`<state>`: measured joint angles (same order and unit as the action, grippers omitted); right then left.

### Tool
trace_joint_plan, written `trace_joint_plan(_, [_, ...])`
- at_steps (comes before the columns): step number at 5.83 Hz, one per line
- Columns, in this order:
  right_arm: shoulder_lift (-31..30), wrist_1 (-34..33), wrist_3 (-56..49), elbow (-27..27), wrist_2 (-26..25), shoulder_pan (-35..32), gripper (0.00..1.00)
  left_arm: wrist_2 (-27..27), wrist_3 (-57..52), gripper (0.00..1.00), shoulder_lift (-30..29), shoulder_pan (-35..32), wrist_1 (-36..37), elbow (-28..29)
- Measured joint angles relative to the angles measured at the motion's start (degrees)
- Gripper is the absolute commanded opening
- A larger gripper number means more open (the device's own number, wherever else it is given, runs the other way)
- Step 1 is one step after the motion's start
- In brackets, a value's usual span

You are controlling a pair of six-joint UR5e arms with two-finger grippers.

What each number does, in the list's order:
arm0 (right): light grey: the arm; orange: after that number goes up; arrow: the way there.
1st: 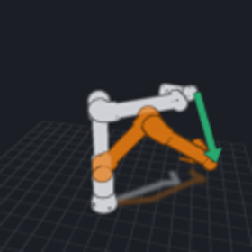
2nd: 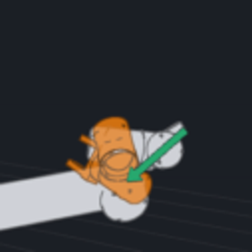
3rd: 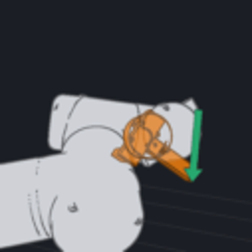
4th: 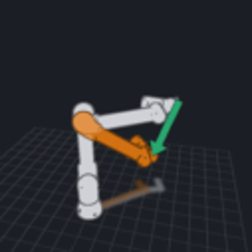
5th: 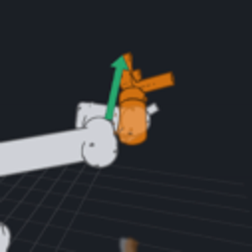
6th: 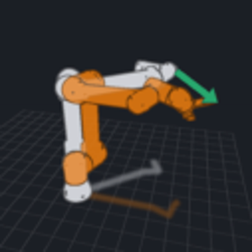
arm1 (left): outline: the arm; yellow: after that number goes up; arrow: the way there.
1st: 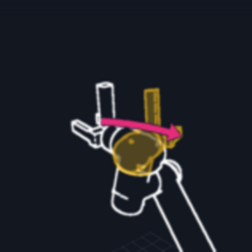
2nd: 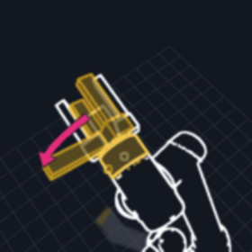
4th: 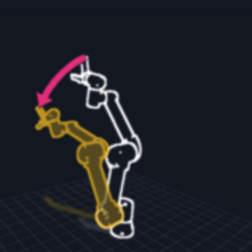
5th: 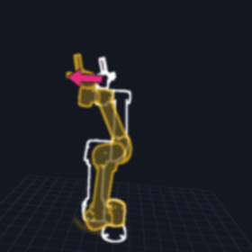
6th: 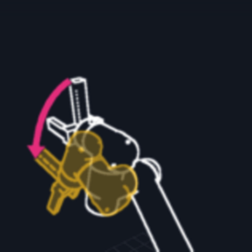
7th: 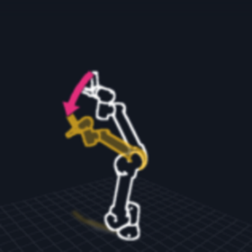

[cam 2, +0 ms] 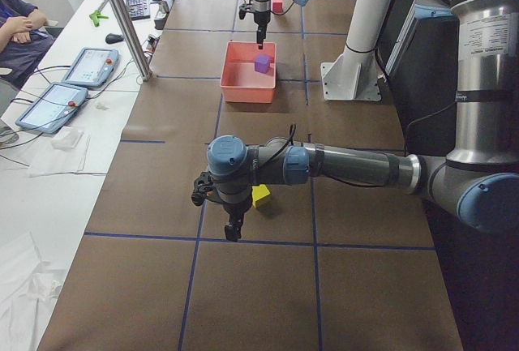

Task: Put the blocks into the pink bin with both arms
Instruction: 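Raise the right gripper out of the bin and withdraw it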

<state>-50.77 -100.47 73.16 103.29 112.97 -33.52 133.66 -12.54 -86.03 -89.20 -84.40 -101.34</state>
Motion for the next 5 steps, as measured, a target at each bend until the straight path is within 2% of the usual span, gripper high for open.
trace_joint_plan(2, [-0.9, -0.2, -7.5, 0.3, 3.8, -6.4, 1.00, 0.4, 2.8, 1.00, -3.1, 1.6, -5.5, 2.1])
trace_joint_plan(3, [-2.9, -0.3, -15.0, 0.1, 7.3, -10.9, 1.00, 0.4, 8.5, 1.00, -3.9, 4.2, -8.8, 2.5])
trace_joint_plan(5, [-9.3, -0.3, -34.3, -0.1, 12.7, -20.5, 1.00, 0.0, 30.1, 1.00, -4.1, 12.6, -17.5, 2.9])
